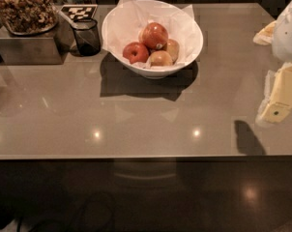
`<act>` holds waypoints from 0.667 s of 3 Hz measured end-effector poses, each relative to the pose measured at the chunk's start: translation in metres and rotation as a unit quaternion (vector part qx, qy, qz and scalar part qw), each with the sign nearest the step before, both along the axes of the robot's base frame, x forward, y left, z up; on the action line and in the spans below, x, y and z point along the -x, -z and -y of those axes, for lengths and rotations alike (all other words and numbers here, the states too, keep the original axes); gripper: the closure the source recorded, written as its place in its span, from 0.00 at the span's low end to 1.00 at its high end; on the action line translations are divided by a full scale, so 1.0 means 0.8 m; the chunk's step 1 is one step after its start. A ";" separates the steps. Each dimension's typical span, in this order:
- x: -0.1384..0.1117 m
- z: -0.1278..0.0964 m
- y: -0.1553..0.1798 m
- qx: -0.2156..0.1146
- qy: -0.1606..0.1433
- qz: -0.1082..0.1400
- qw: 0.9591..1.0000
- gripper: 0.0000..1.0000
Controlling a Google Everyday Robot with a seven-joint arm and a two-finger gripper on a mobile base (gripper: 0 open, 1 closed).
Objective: Pick apple from white bowl
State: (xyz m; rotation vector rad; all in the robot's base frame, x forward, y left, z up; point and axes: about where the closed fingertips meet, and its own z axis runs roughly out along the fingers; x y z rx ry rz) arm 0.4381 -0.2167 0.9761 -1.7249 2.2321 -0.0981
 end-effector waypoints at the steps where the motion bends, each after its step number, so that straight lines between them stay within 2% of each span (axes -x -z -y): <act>1: 0.000 0.000 0.000 0.000 0.000 0.000 1.000 0.00; 2: -0.027 0.000 -0.011 -0.028 0.009 0.021 0.999 0.00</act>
Offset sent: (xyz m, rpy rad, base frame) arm 0.0519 -0.0025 0.0193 0.1389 -0.0857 -0.0482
